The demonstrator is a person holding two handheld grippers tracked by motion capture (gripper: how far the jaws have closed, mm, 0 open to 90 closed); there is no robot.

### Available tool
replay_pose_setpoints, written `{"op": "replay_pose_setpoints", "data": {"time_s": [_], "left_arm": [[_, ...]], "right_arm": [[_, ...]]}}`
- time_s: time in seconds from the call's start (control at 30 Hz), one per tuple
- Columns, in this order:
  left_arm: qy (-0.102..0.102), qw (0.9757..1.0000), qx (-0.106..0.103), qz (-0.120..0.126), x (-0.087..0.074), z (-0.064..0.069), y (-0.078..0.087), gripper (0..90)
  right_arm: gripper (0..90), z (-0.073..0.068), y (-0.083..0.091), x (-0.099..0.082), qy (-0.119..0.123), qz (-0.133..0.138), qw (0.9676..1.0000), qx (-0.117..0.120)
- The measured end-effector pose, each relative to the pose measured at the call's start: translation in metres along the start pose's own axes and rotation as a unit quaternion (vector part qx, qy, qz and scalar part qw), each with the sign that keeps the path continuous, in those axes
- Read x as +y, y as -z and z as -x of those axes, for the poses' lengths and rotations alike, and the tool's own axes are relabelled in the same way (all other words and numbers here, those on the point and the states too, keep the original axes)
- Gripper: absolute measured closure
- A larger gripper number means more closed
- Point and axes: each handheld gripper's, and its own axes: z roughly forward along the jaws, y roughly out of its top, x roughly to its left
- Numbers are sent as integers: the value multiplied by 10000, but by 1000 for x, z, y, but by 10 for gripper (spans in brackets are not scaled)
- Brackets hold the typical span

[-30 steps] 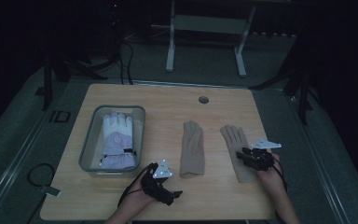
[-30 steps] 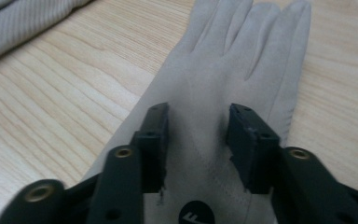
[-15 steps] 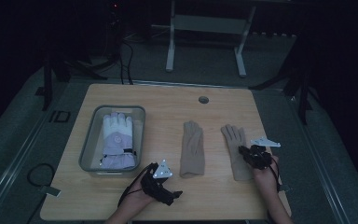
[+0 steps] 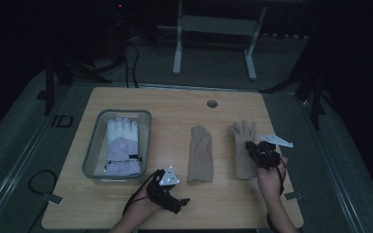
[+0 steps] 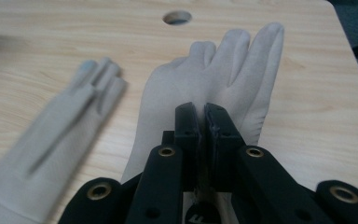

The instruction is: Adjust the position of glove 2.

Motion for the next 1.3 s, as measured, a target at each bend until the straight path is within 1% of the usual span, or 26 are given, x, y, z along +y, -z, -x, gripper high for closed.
{"op": "replay_pose_setpoints", "data": {"time_s": [0.1, 0.17, 0.2, 0.3, 0.4, 0.47, 0.53, 0.57, 0.6, 0.63, 0.67, 0.73, 0.77, 0.83, 0.9, 0.97, 1.03, 1.07, 1.1, 1.13, 1.2, 1.3], "left_arm": [[-7, 10000, 6, -7, 0, 0, 0, 20], [1, 10000, -3, -1, 0, 0, 0, 20], [-11, 10000, 4, -4, 0, 0, 0, 20], [-18, 10000, 6, -3, 0, 0, 0, 20], [-30, 10000, 1, 0, 0, 0, 0, 20], [-46, 10000, 2, 26, 0, 0, 1, 20], [-34, 10000, 8, 31, 0, 0, 1, 20], [-42, 10000, 10, 27, 0, 0, 1, 20], [-42, 10000, 10, 27, 0, 0, 1, 20], [-55, 10000, 14, 18, 0, 0, 1, 20], [-59, 10000, 15, 16, 0, 0, 1, 20], [-79, 10000, 18, 12, 0, 0, 1, 20], [-79, 10000, 25, 6, 0, 0, 1, 20], [-54, 10000, 30, 22, 0, -1, 2, 20], [-42, 10000, 34, 46, 1, -1, 2, 20], [-40, 10000, 45, 44, 1, 0, 2, 20], [-66, 10000, 47, 21, 1, 0, 2, 20], [-65, 10000, 47, 20, 1, 0, 2, 20], [-88, 10000, 40, 6, 1, 0, 2, 20], [-95, 9999, 47, 2, 1, 0, 2, 20], [-105, 9999, 61, -2, 1, 0, 1, 20], [-100, 9999, 67, 3, 1, 0, 1, 20]], "right_arm": [[845, -12, 1, 9, -18, 61, 10000, 60], [845, -22, 0, 14, -61, 104, 9999, 119], [844, -26, 0, 15, -51, 113, 9998, 139], [844, -41, -3, 19, -111, 144, 9995, 261], [844, -58, -8, 21, -134, 172, 9992, 325], [844, -70, -12, 20, -33, 228, 9994, 244], [844, -81, -16, 19, -125, 207, 9991, 335], [844, -86, -18, 18, -111, 201, 9992, 329], [844, -86, -18, 18, -111, 201, 9992, 329], [844, -91, -20, 17, -197, 174, 9989, 399], [844, -99, -23, 16, -221, 160, 9987, 428], [843, -108, -26, 16, -227, 180, 9988, 397], [843, -112, -28, 16, -274, 183, 9985, 430], [842, -120, -30, 15, -266, 204, 9986, 398], [842, -126, -32, 13, -356, 184, 9981, 471], [841, -130, -35, 10, -369, 170, 9982, 449], [841, -131, -40, 7, -472, 106, 9977, 465], [841, -132, -42, 5, -477, 84, 9978, 454], [840, -133, -45, 0, -525, 14, 9977, 424], [840, -133, -45, 0, -525, 14, 9977, 424], [839, -131, -51, -6, -602, -111, 9972, 425], [837, -130, -58, -14, -618, -245, 9969, 412]]}}
